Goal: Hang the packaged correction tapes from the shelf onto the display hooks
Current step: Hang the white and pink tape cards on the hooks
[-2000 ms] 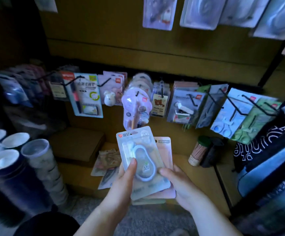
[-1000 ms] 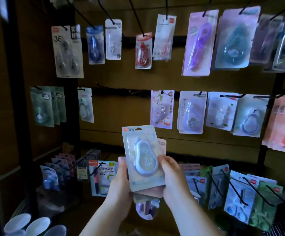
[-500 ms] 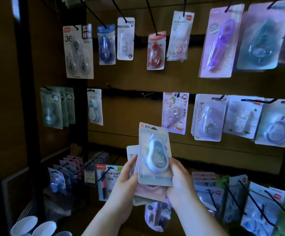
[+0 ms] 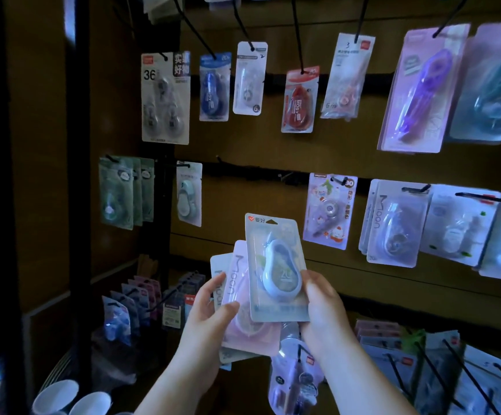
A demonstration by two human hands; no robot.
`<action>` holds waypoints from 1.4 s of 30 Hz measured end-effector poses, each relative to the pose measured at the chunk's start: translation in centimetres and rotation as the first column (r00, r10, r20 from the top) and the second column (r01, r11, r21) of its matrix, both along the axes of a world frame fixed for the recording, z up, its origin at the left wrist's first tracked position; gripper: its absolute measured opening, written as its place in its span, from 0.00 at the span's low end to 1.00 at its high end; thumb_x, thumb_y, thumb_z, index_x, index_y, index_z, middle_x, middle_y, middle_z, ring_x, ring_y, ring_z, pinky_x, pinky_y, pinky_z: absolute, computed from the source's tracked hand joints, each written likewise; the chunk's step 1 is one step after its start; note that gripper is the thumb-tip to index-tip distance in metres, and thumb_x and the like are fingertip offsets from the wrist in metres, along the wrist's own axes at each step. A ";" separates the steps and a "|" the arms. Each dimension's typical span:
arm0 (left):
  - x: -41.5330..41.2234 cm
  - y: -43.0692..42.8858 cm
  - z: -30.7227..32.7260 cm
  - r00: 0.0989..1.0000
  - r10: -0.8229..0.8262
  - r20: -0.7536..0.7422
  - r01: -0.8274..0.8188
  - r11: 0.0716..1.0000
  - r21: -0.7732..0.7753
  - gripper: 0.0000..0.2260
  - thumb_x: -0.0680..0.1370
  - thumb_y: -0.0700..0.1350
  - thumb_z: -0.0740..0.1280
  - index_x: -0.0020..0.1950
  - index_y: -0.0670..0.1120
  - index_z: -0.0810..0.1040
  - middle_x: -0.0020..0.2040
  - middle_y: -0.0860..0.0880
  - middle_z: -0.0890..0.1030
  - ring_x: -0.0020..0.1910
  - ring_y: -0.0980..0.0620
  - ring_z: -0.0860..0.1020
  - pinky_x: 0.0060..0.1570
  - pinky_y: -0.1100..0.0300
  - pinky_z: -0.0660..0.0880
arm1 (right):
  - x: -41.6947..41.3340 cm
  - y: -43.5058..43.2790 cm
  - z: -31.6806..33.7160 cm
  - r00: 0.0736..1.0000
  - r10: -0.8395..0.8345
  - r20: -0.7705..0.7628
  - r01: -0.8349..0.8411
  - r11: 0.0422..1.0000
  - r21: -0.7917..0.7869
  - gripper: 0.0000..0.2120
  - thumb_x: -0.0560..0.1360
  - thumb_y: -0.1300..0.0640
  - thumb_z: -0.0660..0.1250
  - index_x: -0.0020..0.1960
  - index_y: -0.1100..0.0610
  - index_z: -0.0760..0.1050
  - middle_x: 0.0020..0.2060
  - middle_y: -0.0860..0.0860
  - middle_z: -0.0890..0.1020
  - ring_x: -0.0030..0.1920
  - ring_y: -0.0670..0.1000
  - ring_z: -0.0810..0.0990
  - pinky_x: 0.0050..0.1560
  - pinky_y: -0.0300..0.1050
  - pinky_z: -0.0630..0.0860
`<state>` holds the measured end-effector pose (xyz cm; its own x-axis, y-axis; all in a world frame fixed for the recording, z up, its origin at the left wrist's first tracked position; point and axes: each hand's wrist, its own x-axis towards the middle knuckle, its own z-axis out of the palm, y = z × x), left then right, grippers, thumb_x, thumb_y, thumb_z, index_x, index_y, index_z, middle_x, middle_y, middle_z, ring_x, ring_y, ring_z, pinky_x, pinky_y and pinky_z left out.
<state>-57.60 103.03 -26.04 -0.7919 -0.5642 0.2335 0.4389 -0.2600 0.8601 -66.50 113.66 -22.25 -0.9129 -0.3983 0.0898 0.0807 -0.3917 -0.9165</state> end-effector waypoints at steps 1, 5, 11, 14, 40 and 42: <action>0.1 -0.2 0.0 1.000 0.011 -0.002 -0.011 1.000 -0.005 0.17 0.72 0.36 0.66 0.51 0.58 0.73 0.57 0.47 0.78 0.51 0.45 0.80 0.48 0.50 0.77 | 0.2 -0.4 0.1 1.000 -0.014 -0.024 0.014 1.000 0.014 0.10 0.79 0.59 0.58 0.39 0.55 0.72 0.37 0.55 0.78 0.38 0.53 0.75 0.41 0.46 0.71; 0.6 -1.5 -0.3 0.997 0.071 -0.025 -0.071 0.997 0.006 0.20 0.63 0.39 0.68 0.52 0.56 0.73 0.62 0.45 0.76 0.58 0.42 0.77 0.53 0.50 0.76 | 1.0 -1.9 1.1 0.987 -0.065 -0.144 0.073 0.996 0.051 0.12 0.78 0.61 0.58 0.37 0.55 0.71 0.34 0.52 0.76 0.34 0.49 0.73 0.35 0.41 0.70; 2.4 -5.0 -0.3 0.981 0.183 -0.056 -0.185 0.982 -0.025 0.24 0.61 0.41 0.66 0.55 0.54 0.72 0.62 0.47 0.75 0.59 0.46 0.76 0.57 0.50 0.73 | 0.6 -4.9 3.8 0.962 -0.091 -0.259 0.119 0.988 0.095 0.12 0.78 0.61 0.58 0.37 0.53 0.70 0.38 0.52 0.76 0.36 0.47 0.73 0.38 0.39 0.68; 3.3 -6.7 -0.3 0.973 0.221 -0.066 -0.222 0.975 -0.011 0.27 0.61 0.40 0.67 0.60 0.51 0.69 0.60 0.45 0.76 0.58 0.44 0.76 0.55 0.50 0.73 | 0.9 -6.5 5.1 0.942 -0.062 -0.330 0.099 0.990 0.096 0.12 0.78 0.62 0.58 0.37 0.53 0.69 0.35 0.49 0.75 0.34 0.45 0.72 0.32 0.33 0.70; 5.1 -11.0 -1.1 0.972 0.233 -0.043 -0.234 0.972 -0.008 0.31 0.59 0.39 0.66 0.60 0.58 0.66 0.48 0.51 0.76 0.47 0.49 0.77 0.43 0.54 0.73 | -3.4 -13.9 6.9 0.888 -0.224 -0.402 0.311 0.936 0.166 0.12 0.80 0.58 0.54 0.59 0.62 0.69 0.45 0.51 0.72 0.35 0.40 0.68 0.31 0.34 0.64; 4.7 -11.2 -1.2 0.972 0.233 -0.037 -0.234 0.972 -0.028 0.31 0.59 0.39 0.66 0.60 0.59 0.67 0.50 0.50 0.77 0.48 0.48 0.77 0.45 0.53 0.73 | -4.2 -14.6 6.9 0.898 -0.224 -0.379 0.311 0.932 0.185 0.12 0.80 0.58 0.54 0.60 0.63 0.68 0.45 0.52 0.72 0.34 0.41 0.67 0.30 0.35 0.63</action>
